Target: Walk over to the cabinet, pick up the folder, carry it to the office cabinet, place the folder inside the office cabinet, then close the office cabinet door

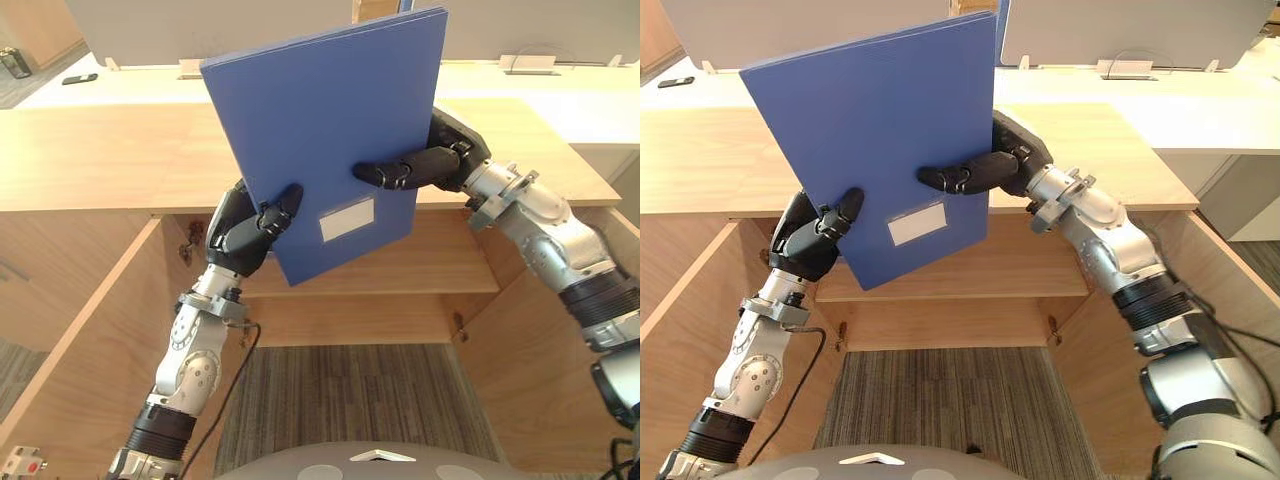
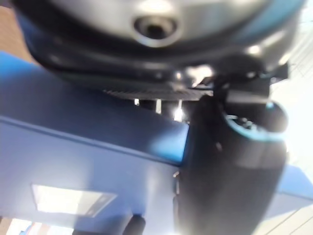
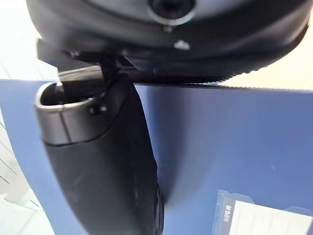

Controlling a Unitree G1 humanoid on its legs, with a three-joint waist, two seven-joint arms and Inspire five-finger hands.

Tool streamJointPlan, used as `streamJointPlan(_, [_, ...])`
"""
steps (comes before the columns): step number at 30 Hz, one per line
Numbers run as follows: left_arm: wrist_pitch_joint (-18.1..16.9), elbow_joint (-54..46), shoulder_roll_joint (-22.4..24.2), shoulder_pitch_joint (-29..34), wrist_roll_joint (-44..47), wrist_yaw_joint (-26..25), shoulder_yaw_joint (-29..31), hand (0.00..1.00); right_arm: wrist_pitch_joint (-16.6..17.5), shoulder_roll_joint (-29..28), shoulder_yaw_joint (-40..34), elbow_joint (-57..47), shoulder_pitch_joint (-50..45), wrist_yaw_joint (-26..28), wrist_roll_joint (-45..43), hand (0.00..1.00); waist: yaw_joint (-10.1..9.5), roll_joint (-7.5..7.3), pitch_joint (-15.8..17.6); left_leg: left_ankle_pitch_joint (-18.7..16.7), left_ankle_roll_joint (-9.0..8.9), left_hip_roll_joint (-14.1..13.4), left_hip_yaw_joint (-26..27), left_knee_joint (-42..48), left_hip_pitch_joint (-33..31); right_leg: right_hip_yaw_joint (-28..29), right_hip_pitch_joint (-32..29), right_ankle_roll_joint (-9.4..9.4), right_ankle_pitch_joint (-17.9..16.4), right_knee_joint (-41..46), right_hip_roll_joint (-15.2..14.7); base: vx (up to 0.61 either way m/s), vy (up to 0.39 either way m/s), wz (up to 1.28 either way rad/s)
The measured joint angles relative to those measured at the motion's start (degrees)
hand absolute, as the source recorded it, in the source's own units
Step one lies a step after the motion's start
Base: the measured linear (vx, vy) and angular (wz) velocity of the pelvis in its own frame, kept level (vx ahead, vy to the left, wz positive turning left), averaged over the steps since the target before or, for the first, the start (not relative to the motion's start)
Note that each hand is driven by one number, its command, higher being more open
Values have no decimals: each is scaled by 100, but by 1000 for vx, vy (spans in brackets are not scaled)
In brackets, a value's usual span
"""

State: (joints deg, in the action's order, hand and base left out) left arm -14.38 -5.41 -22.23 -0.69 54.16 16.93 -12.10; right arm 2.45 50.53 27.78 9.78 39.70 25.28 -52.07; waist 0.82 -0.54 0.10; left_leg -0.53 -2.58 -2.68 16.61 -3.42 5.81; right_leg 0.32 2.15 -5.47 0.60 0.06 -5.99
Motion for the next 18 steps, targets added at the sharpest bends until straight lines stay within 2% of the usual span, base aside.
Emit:
streamJointPlan(2, [-38,100,-380,-9,36,111,-219,100,-76,336,220,-192,0,106,-72,0,-44,-2,-2,-4,-5,-6,-1,22,-15,1,-3,24,18,2,2,-15,-6,1])
streamJointPlan(4, [129,169,-1093,8,20,437,-837,100,-96,717,508,-516,-4,168,-38,0,-67,-7,-9,-7,-9,-10,-9,29,-15,0,-3,37,27,19,2,-33,-10,3])
streamJointPlan(5, [188,192,-1277,8,19,521,-1060,100,-98,879,592,-596,-4,176,7,0,-74,-8,-10,-7,-10,-10,-14,30,-15,-1,-4,37,27,31,1,-33,-7,5])
streamJointPlan(6, [339,242,-1590,8,-11,685,-1492,100,-106,1246,848,-804,-9,224,28,0,-81,-13,-18,-10,-14,-13,-25,30,-12,-1,-6,39,29,54,1,-24,-4,4])
streamJointPlan(8, [569,299,-1986,9,-110,992,-2031,100,-116,1527,1147,-1042,-21,294,142,0,-58,-37,-56,-20,-28,-33,-20,30,-6,0,-13,40,29,74,11,-7,-10,-3])
streamJointPlan(10, [1027,296,-2396,46,-850,1793,-3070,100,-129,1723,1755,-1593,-76,500,491,0,-30,-89,-117,-57,-62,-91,73,23,50,11,-8,40,29,83,34,-14,-29,-20])
streamJointPlan(12, [1209,326,-2399,507,-1481,2132,-3311,100,-139,1740,2006,-1905,-308,678,676,0,42,-124,-134,-101,-92,-95,116,-6,53,12,-19,39,28,78,45,-35,-23,-15])
streamJointPlan(14, [1199,576,-2223,873,-1826,2150,-3101,100,-139,1718,2048,-1983,-594,788,707,0,38,-133,-156,-65,-97,-82,118,-122,66,14,-52,42,23,79,53,-52,-27,-1])
streamJointPlan(15, [1146,825,-2037,997,-2164,2096,-2883,100,-136,1711,2048,-2009,-720,830,785,0,-4,-139,-196,-43,-77,-75,115,-169,47,15,-110,54,12,73,51,-54,-28,1])
streamJointPlan(16, [915,1582,-1581,1057,-2594,1895,-2479,100,-136,1702,2041,-2131,-927,887,911,0,-68,-174,-214,-35,-57,-50,107,-170,4,8,-129,115,-40,36,27,-45,-28,3])
streamJointPlan(18, [853,2381,-983,1037,-3363,1457,-1968,100,-129,1609,1971,-2232,-1183,927,1288,0,-117,-214,-250,3,-62,-29,63,-170,-56,-2,-140,125,-90,-31,7,-35,-40,11])
